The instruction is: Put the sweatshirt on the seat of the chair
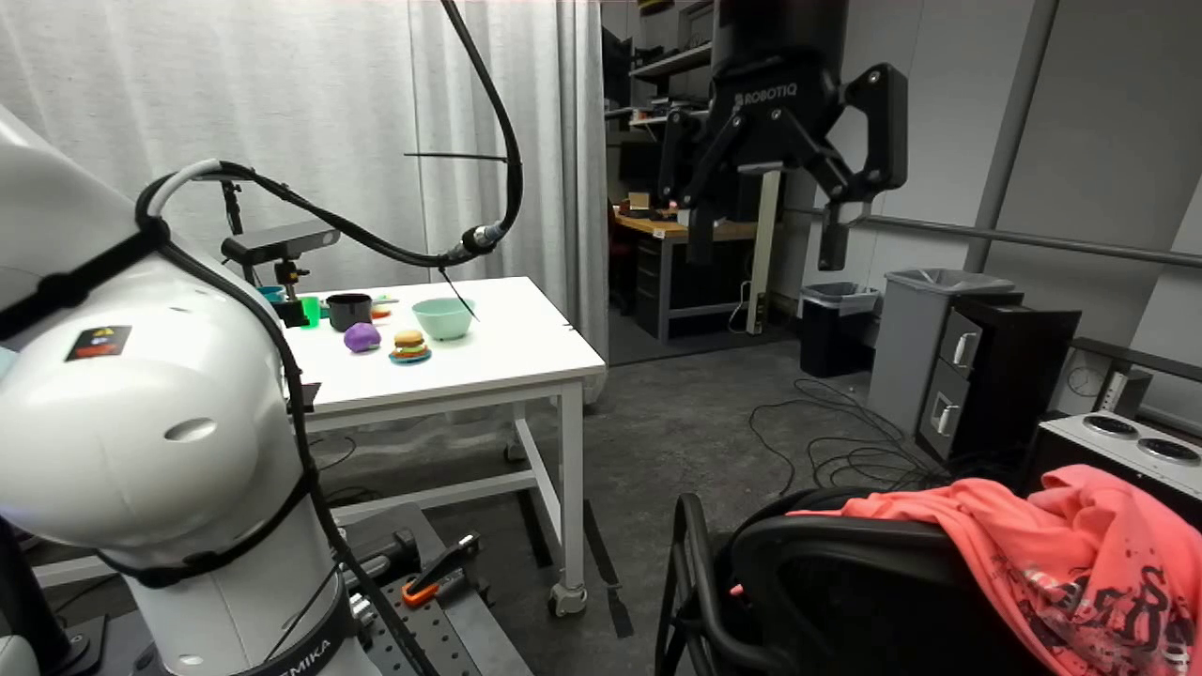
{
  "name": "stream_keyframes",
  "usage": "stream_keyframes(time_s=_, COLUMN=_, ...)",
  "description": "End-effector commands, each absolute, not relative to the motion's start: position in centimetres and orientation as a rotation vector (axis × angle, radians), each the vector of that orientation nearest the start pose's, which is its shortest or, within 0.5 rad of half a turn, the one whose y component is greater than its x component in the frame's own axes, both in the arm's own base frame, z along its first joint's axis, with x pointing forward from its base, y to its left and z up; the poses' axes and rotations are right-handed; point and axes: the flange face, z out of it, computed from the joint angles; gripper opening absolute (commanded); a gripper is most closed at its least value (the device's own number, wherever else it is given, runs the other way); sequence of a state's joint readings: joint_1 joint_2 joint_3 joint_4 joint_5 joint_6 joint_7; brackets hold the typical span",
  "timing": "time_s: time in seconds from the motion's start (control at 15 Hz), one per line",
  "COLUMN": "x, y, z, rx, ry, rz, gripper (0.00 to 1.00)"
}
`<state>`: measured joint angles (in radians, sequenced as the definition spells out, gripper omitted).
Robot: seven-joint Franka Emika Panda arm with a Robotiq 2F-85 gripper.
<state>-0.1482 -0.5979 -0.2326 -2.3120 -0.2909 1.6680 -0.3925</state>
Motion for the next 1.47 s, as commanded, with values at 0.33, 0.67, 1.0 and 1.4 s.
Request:
stream_keyframes(time_s=0.33, x=33.4, y=-17.9, z=55.4, rx=-3.312, ry=-0.035, rz=0.063, gripper=1.0)
stream_keyframes(time_s=0.67, x=33.7, y=-17.8, z=55.5, rx=-3.297, ry=-0.014, rz=0.056, gripper=1.0)
stream_keyframes(time_s=1.0, x=33.7, y=-17.8, z=55.5, rx=-3.297, ry=-0.013, rz=0.058, gripper=1.0)
stream_keyframes(time_s=1.4, x=35.6, y=-21.8, z=55.3, rx=-3.305, ry=0.227, rz=-0.04, gripper=1.0)
